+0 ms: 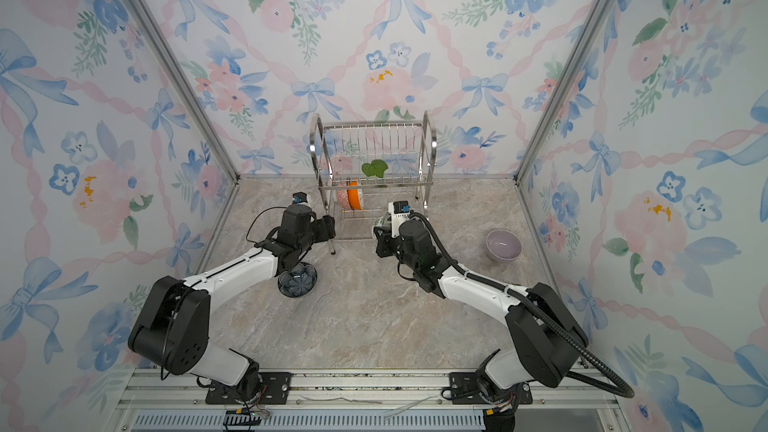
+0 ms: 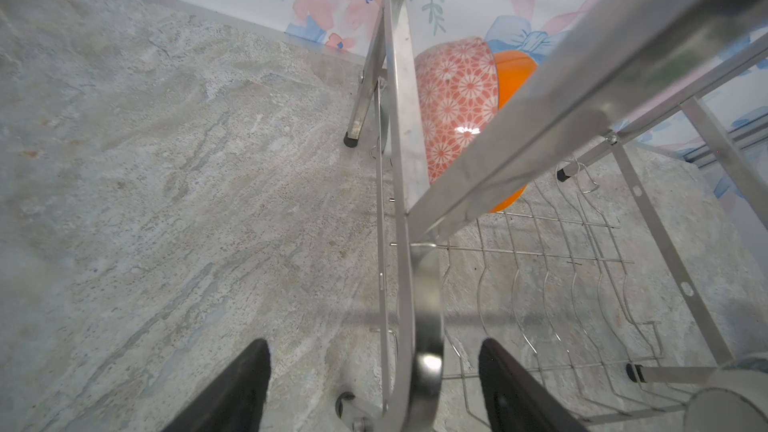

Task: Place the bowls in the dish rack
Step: 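Lift the green-leaf bowl and carry it with the right gripper to the rack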

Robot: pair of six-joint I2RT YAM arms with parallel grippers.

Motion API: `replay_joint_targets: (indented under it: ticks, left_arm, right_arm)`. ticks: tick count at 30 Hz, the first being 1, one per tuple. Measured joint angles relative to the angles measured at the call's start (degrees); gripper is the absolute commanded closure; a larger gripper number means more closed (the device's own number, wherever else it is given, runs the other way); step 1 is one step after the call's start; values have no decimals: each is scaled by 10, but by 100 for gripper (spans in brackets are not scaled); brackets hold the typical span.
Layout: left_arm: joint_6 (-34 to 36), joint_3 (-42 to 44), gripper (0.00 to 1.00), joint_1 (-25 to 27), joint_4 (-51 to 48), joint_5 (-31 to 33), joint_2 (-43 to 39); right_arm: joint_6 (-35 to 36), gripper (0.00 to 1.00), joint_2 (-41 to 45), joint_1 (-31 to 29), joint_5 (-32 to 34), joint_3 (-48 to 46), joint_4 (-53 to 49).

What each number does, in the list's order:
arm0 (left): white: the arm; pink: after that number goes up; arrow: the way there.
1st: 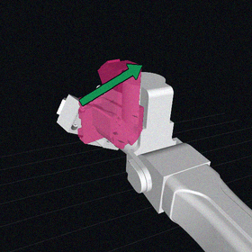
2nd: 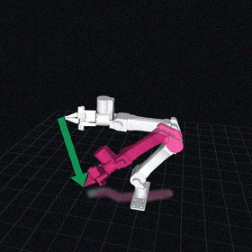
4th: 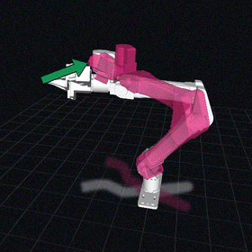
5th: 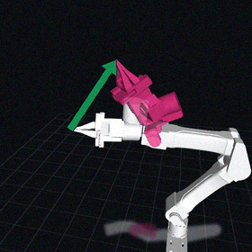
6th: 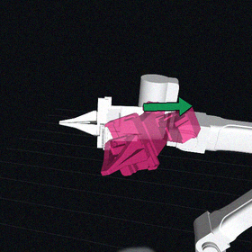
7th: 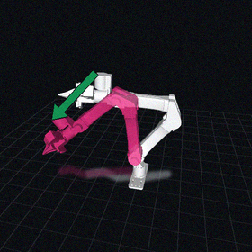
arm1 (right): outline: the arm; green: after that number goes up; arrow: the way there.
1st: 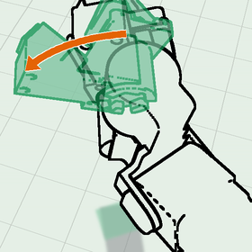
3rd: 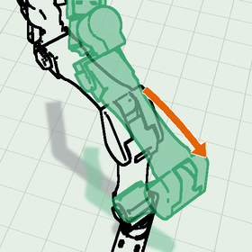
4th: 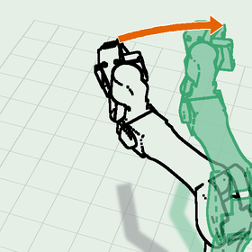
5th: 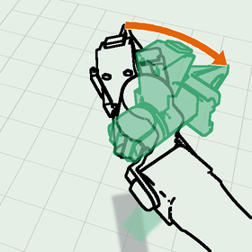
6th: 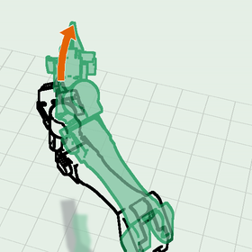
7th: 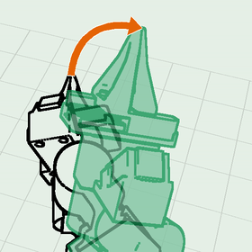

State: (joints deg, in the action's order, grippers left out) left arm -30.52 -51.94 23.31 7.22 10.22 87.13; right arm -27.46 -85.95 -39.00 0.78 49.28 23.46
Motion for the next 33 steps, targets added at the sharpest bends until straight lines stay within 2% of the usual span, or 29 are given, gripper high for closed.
replay_joint_targets:
  ticks: [6, 8, 13, 15, 20, 22, 25, 33]
  left_arm:
    - [4, -8, 33, 6, 4, 0, 21]
    - [4, -8, 39, 7, 4, 0, 25]
    - [10, -9, 62, 7, 4, 5, 27]
    - [16, -11, 67, 7, 4, 5, 30]
    - [23, -16, 84, 11, 5, 4, 36]
    - [41, -17, 100, 11, 3, 6, 36]
    - [65, -21, 100, 13, -3, 23, 38]
    - [73, -26, 100, 11, -3, 33, 42]
  right_arm:
    - [-10, 100, -48, 14, -13, 29, 47]
    - [-17, 100, -62, 19, -19, 35, 66]
    - [-33, 100, -115, 35, -37, 64, 109]
    - [-39, 100, -137, 39, -43, 77, 121]
    - [-57, 100, -182, 48, -59, 106, 149]
    - [-66, 100, -199, 52, -66, 115, 167]
    - [-83, 100, -224, 59, -78, 132, 192]
    - [-129, 100, -312, 88, -108, 206, 233]
